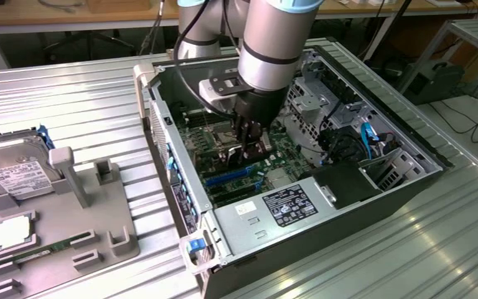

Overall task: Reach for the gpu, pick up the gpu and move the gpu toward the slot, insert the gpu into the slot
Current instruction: 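Insert the gpu into the slot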

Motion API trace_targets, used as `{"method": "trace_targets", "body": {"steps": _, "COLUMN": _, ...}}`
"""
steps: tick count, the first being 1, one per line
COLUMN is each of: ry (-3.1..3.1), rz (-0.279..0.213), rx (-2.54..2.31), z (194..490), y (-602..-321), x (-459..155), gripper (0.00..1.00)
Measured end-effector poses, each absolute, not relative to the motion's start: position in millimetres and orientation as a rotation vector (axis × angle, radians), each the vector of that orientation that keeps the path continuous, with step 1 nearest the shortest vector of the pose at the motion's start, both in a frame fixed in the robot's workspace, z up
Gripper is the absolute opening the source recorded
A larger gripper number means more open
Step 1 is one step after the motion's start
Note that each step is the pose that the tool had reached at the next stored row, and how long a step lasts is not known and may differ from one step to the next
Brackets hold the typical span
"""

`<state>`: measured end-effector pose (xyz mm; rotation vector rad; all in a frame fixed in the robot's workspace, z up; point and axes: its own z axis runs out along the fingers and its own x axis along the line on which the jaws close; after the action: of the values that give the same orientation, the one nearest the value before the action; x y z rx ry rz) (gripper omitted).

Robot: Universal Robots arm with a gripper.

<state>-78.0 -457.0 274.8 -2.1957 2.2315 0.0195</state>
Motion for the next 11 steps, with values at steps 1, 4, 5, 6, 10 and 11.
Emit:
{"method": "trace_targets", "body": {"steps": 1, "ry": 2.231, "rz": 0.020, "rx": -2.196, "z": 272.4, "y": -457.0, "x": -78.0, "gripper": 0.27}}
{"method": "trace_targets", "body": {"steps": 4, "ry": 2.232, "rz": 0.020, "rx": -2.195, "z": 267.4, "y": -457.4, "x": -78.1, "gripper": 0.27}}
{"method": "trace_targets", "body": {"steps": 5, "ry": 2.232, "rz": 0.020, "rx": -2.195, "z": 266.5, "y": -457.5, "x": -78.2, "gripper": 0.27}}
{"method": "trace_targets", "body": {"steps": 6, "ry": 2.232, "rz": 0.020, "rx": -2.195, "z": 265.9, "y": -457.7, "x": -78.3, "gripper": 0.27}}
{"method": "trace_targets", "body": {"steps": 10, "ry": 2.232, "rz": 0.020, "rx": -2.195, "z": 264.9, "y": -461.9, "x": -78.4, "gripper": 0.27}}
{"method": "trace_targets", "body": {"steps": 11, "ry": 2.232, "rz": 0.020, "rx": -2.195, "z": 264.6, "y": -461.9, "x": -78.6, "gripper": 0.27}}
